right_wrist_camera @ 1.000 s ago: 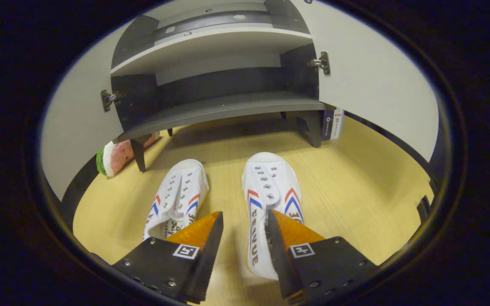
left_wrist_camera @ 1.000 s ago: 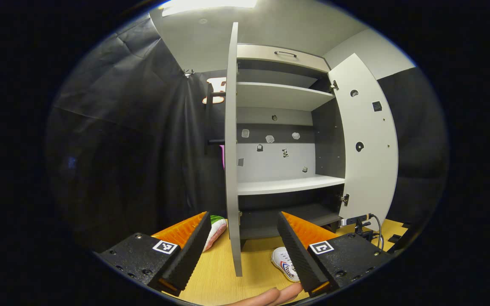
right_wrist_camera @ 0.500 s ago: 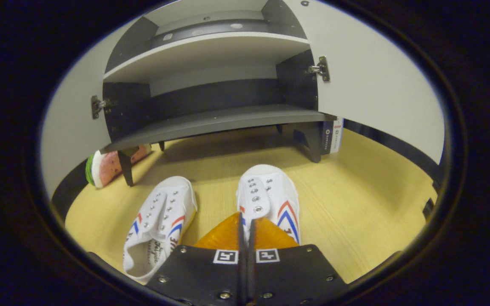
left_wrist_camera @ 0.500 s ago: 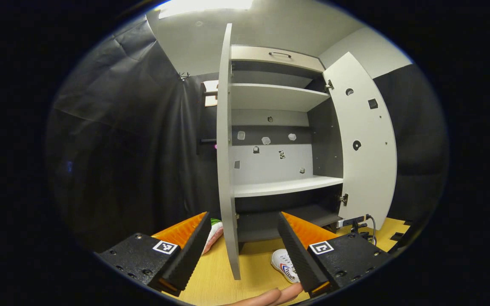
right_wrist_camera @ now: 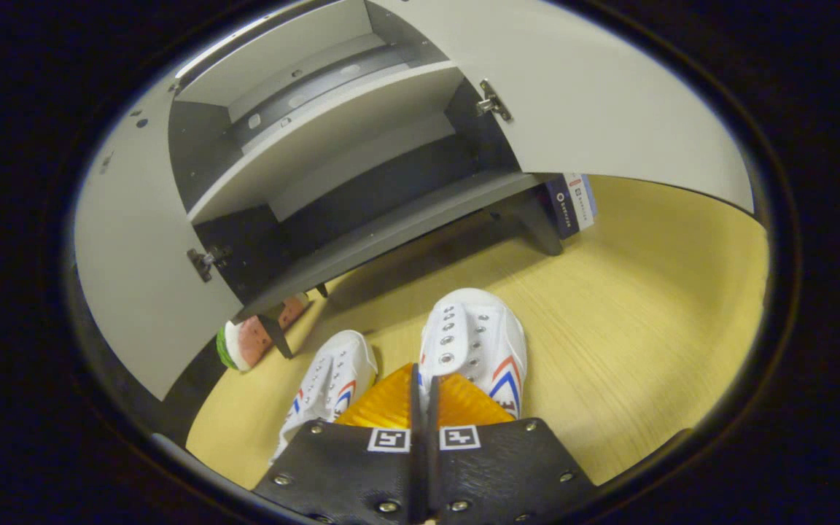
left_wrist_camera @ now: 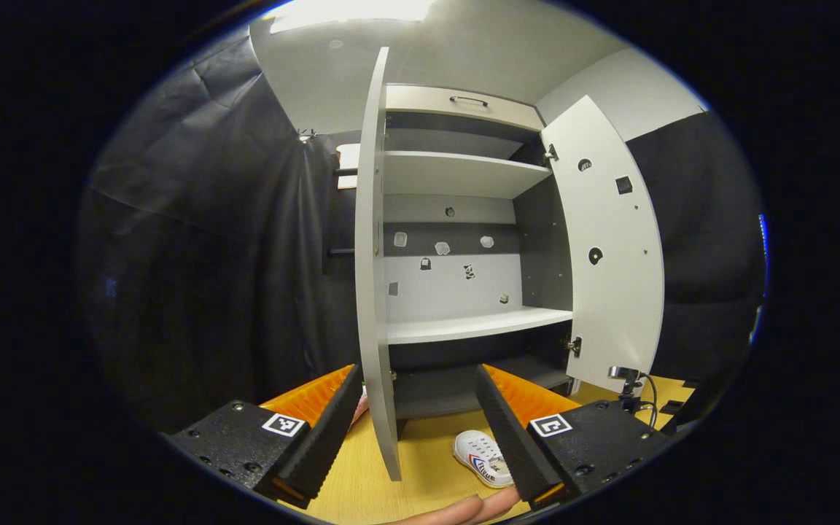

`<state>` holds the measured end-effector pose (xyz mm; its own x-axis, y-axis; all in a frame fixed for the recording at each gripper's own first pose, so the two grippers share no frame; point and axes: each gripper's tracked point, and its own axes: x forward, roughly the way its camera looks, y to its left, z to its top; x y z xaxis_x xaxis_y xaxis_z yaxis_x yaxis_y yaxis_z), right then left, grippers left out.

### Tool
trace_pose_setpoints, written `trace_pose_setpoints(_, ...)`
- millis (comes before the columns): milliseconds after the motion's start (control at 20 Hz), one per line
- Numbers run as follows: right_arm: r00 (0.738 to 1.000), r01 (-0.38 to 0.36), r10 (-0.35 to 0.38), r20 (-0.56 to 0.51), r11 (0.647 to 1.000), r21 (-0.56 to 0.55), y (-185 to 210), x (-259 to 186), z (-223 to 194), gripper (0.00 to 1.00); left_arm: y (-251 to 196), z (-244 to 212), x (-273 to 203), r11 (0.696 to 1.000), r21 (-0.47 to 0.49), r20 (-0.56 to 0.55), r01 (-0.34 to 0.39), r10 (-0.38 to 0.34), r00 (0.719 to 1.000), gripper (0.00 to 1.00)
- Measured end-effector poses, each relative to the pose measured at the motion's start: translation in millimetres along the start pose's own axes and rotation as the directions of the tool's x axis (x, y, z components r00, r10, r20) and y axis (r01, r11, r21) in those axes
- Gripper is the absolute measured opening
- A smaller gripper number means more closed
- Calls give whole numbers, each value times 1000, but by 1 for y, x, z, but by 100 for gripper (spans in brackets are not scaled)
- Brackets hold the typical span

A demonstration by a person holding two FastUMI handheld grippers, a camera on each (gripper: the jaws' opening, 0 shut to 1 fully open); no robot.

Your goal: Grab one shoe with the right hand and put it into the shoe cabinet, grab the other shoe with the left hand and put it into the shoe cabinet; then close the right door with the right hand and the left door with the left hand.

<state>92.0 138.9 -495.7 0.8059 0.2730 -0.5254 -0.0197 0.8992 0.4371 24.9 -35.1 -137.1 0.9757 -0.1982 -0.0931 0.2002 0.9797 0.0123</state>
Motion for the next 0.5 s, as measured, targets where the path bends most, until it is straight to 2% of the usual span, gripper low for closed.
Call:
trace_pose_setpoints(300, 995, -53, 57, 85, 997, -48, 23, -44, 42, 0, 0, -19, 3, 1000, -8, -53, -2, 1, 999, 96)
trace_pose_setpoints(350, 993, -59, 64, 99, 997, -52, 27, -50, 51, 0, 0, -22, 4, 1000, -10, -61, -2, 2, 998, 94)
trace_pose_setpoints(400, 991, -68, 74, 110, 996, -57, 33, -57, 61, 0, -1, -25, 5, 1000, -11, -68, -2, 1, 998, 96)
trace_pose_setpoints(500, 986, -83, 95, 134, 992, -92, 44, -70, 81, 0, -1, -31, 7, 1000, -11, -82, -2, 1, 997, 94)
